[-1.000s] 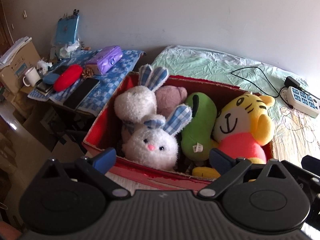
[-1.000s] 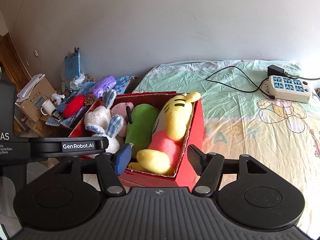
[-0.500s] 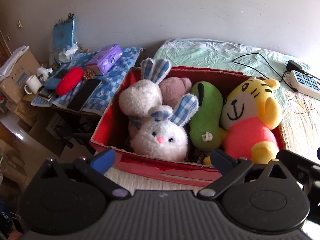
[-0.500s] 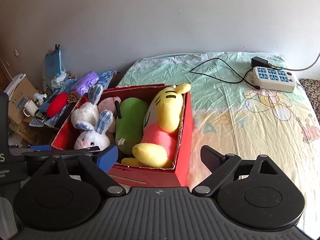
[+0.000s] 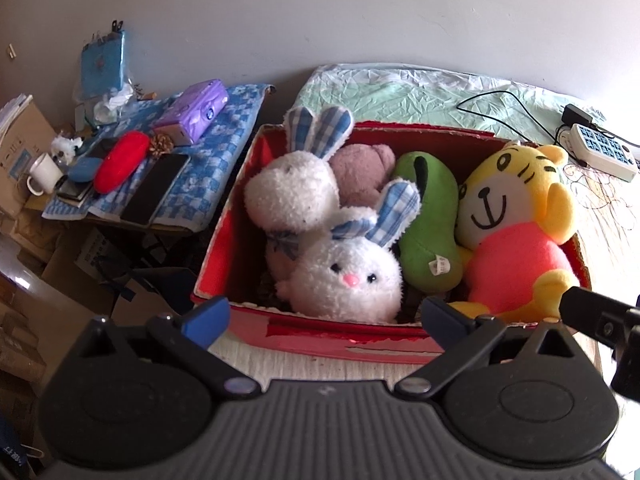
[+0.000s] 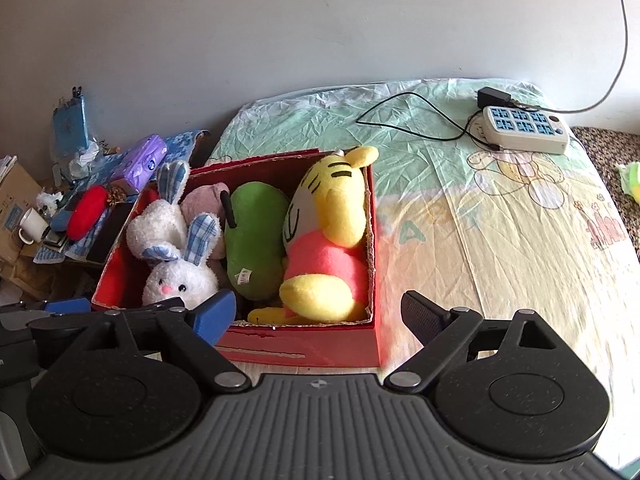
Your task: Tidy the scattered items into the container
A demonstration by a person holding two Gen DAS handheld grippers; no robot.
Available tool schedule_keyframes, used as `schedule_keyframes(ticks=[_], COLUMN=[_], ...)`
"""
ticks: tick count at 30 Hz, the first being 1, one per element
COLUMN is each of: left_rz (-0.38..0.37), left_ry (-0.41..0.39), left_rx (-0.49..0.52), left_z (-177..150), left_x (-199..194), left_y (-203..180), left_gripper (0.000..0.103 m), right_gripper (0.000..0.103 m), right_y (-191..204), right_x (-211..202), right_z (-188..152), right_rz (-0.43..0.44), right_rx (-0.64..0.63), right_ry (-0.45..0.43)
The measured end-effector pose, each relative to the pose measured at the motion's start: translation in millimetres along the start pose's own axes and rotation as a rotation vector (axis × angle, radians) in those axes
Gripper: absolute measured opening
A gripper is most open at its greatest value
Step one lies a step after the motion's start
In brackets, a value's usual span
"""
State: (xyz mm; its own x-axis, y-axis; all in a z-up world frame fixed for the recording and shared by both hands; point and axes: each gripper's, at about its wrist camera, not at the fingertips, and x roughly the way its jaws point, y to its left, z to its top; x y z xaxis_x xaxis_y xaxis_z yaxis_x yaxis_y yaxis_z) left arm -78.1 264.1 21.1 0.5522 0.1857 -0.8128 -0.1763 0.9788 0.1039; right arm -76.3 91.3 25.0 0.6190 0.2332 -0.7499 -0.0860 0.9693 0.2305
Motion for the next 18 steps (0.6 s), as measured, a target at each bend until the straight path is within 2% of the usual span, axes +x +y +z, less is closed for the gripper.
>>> schedule_keyframes(ticks=[6,18], left_rz=[-0.033,-0.018], left_ry=[0.016,0.021], left_rx=[0.032,0.041], left_z=[0.6,0.4], left_x=[3.4,12.2], left_y=[7.9,28.0], left_gripper=[0.101,0.101], right_gripper=[0.092,0.092], right_y=[14.0,37.7], right_x=[2.0,13.5], right_z=[-1.2,-2.7], right_rz=[-0.023,-0.052], right_rx=[0.008,0.027], right_ry=[-0.004,0.013])
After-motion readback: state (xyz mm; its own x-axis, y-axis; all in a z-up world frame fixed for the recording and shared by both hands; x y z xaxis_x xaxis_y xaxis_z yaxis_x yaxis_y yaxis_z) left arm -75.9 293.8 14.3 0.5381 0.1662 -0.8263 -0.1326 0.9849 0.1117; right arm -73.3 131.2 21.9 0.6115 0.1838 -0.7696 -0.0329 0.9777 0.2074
